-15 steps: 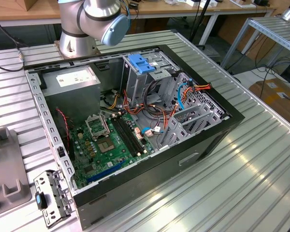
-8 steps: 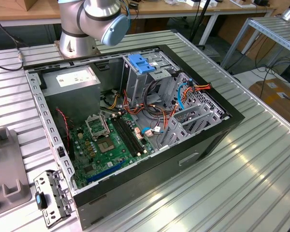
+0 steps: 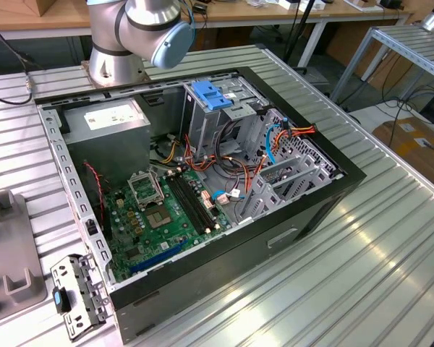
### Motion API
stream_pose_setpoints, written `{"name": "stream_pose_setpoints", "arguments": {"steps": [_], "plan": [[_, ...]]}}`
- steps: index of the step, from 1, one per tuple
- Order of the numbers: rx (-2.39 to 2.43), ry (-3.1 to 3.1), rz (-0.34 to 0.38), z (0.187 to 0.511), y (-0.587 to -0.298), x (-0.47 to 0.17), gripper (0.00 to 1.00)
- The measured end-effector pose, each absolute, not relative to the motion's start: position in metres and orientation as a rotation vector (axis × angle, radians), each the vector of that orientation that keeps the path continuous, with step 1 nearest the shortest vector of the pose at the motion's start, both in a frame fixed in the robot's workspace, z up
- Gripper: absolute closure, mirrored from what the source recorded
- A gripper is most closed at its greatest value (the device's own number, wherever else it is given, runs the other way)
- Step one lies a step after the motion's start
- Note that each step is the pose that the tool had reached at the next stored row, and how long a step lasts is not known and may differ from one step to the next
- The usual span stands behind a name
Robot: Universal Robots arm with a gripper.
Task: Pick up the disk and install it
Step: 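Pick up the disk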
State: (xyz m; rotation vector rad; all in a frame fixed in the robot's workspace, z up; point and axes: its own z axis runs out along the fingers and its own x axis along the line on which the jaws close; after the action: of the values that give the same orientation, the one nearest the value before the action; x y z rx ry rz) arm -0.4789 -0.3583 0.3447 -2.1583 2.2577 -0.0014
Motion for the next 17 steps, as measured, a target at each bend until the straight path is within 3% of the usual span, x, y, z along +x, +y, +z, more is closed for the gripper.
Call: {"name": "stream_pose_setpoints", "arguments": {"steps": [17], "plan": [[-2.158, 2.258, -0.001, 0.3496, -0.3583, -0.4789, 0.63]]}}
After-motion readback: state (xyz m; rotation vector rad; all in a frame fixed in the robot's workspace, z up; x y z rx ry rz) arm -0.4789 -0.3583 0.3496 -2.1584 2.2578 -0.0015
